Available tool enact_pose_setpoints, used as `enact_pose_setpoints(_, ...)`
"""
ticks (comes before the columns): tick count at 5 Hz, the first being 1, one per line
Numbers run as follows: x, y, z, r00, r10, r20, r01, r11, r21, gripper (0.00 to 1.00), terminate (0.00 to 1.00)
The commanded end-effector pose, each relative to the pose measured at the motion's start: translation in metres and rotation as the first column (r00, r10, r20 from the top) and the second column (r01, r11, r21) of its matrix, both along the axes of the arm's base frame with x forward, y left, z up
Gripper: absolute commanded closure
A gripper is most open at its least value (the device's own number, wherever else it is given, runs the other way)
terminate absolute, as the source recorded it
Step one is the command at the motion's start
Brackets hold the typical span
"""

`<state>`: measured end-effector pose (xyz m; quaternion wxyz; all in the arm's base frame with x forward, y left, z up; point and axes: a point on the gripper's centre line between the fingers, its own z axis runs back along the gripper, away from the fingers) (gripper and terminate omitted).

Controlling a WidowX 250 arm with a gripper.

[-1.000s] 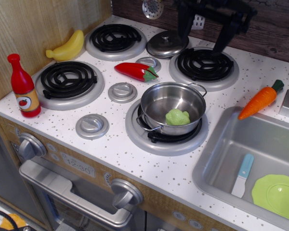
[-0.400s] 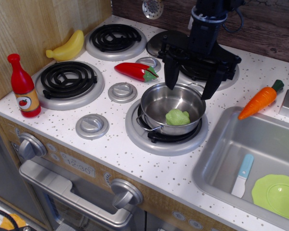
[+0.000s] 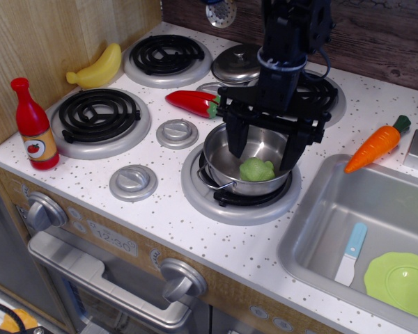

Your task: Take broccoli out of pan

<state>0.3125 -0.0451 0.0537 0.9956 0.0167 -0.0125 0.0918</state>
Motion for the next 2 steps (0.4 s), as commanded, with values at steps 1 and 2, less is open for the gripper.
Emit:
enact_pose_setpoints(1, 0.0065, 0.0065, 0.0032, 0.995, -0.029, 0.097, 0.032, 0.999, -0.025, 0.00, 0.00)
enact_pose_setpoints(2, 0.0103, 0.0124, -0.0031, 0.993, -0.045, 0.105, 0.049, 0.998, -0.037, 0.00, 0.00)
